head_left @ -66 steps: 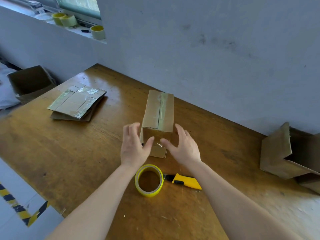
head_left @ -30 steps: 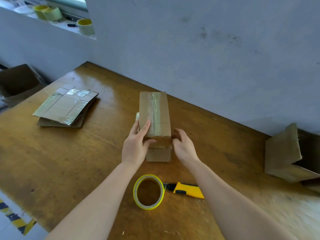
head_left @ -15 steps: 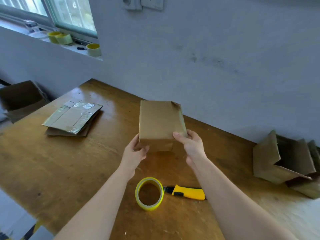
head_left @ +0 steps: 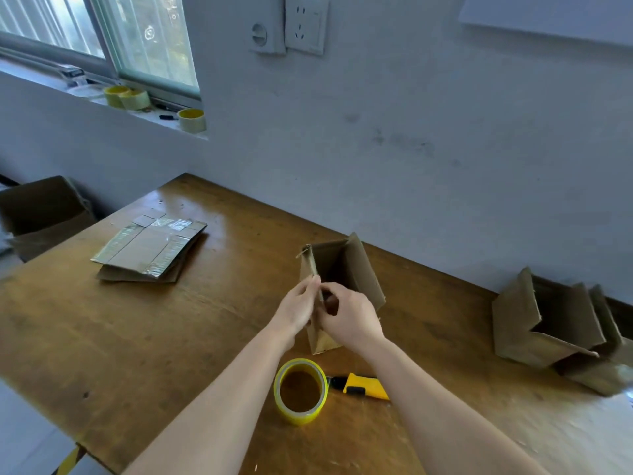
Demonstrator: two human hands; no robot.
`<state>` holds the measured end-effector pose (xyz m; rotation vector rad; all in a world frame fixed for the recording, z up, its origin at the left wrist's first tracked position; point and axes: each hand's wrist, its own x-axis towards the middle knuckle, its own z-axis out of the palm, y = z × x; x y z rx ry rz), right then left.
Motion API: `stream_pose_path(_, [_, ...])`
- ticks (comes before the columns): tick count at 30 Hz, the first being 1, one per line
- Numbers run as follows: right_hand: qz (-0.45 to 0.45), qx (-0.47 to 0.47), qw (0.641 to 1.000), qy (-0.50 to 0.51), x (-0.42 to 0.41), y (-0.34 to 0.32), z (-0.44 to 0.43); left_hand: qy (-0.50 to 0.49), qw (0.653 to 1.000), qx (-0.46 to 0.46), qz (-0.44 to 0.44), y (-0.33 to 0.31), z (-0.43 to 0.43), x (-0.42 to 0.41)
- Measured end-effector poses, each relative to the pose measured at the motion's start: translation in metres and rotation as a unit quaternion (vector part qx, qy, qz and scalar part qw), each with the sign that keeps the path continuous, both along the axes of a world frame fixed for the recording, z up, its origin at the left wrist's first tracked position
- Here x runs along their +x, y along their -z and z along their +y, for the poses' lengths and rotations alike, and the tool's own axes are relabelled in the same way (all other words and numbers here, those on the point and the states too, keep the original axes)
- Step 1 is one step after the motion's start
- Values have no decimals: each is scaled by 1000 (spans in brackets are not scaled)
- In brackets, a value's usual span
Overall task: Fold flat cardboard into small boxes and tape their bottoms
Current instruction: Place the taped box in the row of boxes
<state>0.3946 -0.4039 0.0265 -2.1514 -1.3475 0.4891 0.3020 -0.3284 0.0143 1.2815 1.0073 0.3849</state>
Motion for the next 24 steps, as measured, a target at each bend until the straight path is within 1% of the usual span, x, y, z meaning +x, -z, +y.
stream_pose_path(1, [3,8,1000,5,0,-2,-1,2,1000,11,9,1,1,0])
stream_pose_path(2, [-14,30,999,19,2,-2,-1,7,999,23,23,1,0,0])
stream_pose_path(3, [-53,53,996,45,5,-2,-2,14,999,35,40,1,0,0])
stream_pose_path(5, [-126,69,982,124,15,-2,-4,24,995,67,77,4,1,2])
stream_pose_path(6, [-130,52,976,167,22,-3,-5,24,992,85,86,5,1,5])
stream_pose_path(7, [-97,17,973,208,29,-4,-7,22,990,108,89,5,1,8])
stream_pose_path(9, [26,-33,963,267,42,-5,-14,29,983,150,101,5,0,16])
stream_pose_path(10, [67,-35,957,281,49,-3,-19,41,979,168,109,4,-1,21])
stream_pose_path(11, [80,-27,953,290,56,-1,-24,50,975,187,112,4,-1,27])
stream_pose_path(17, [34,46,930,364,100,-5,-64,127,946,278,110,-4,-21,88])
stream_pose_path(21, [-7,56,921,387,136,-10,-94,197,925,310,95,-7,-36,144])
stream_pose_path(24, [-33,48,917,394,161,-15,-114,228,914,323,91,-8,-49,183])
